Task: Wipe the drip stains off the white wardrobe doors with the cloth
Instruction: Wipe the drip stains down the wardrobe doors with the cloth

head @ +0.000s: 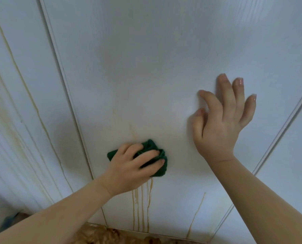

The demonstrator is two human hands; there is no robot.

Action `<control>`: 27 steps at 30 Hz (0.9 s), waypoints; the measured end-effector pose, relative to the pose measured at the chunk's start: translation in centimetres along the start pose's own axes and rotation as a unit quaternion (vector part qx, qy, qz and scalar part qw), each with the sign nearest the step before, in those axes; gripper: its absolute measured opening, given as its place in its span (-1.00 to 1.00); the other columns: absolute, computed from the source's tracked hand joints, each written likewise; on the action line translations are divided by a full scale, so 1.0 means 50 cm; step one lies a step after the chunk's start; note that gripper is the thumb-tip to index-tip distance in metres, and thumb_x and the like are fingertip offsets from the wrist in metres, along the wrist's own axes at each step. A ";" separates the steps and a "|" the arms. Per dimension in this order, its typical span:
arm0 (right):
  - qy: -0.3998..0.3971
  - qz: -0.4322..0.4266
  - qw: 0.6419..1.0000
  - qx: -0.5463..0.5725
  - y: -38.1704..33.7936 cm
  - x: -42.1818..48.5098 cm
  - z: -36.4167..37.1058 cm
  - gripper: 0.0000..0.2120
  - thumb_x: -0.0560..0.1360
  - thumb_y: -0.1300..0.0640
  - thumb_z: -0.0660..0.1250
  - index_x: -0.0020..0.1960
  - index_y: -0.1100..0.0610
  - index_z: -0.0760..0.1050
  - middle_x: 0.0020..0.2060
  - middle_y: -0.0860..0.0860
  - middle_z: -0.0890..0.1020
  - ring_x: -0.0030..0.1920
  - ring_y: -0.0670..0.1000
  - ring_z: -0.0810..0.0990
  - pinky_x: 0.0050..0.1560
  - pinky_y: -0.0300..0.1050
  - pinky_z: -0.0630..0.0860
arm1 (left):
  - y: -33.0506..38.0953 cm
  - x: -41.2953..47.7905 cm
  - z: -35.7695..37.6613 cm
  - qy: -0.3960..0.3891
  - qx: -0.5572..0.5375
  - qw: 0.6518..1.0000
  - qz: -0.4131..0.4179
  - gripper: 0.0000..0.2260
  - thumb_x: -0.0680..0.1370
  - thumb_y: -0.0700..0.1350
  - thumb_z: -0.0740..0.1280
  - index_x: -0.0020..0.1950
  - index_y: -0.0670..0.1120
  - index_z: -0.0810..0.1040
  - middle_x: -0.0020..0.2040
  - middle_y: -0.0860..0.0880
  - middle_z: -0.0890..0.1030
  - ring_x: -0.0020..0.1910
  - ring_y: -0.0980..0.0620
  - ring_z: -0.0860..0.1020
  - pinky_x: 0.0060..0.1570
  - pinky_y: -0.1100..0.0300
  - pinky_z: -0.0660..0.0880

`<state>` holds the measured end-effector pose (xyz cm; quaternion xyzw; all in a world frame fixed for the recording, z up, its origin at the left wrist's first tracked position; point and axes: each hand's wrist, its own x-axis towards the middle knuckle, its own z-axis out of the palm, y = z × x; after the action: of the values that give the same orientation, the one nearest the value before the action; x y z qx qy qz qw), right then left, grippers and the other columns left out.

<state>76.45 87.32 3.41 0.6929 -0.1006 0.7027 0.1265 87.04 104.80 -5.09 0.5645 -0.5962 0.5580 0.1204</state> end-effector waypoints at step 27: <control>0.013 0.011 1.000 -0.019 -0.019 -0.006 0.004 -0.70 0.42 0.25 0.14 0.12 0.07 0.40 0.32 0.09 0.34 0.39 0.19 0.20 0.46 0.04 -0.06 | 0.013 -0.056 -0.019 -0.020 0.070 0.994 -0.078 -0.72 0.49 -0.13 0.27 0.19 0.03 0.43 0.22 0.03 0.42 0.16 -0.17 0.38 0.10 -0.01 0.29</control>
<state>76.92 88.14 3.09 0.6798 -0.1198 0.7112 0.1335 87.01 106.90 -7.29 0.6272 -0.5122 0.5760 0.1117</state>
